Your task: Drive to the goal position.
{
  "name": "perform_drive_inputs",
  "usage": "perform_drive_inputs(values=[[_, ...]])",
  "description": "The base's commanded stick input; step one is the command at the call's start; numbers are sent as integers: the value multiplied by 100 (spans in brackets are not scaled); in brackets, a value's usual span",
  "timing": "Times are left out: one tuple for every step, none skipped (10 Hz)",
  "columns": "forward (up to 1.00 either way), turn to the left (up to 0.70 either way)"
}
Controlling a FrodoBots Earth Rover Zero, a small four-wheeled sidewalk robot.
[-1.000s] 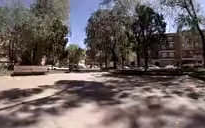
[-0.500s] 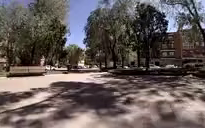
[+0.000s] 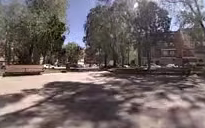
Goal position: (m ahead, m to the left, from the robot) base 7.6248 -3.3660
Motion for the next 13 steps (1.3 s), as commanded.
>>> perform_drive_inputs(values=[[70, 1], [70, 1], [70, 1], [70, 1], [70, 1], [70, 1], [70, 1], [70, 1], [70, 1], [70, 1], [70, 1], [70, 1], [70, 1]])
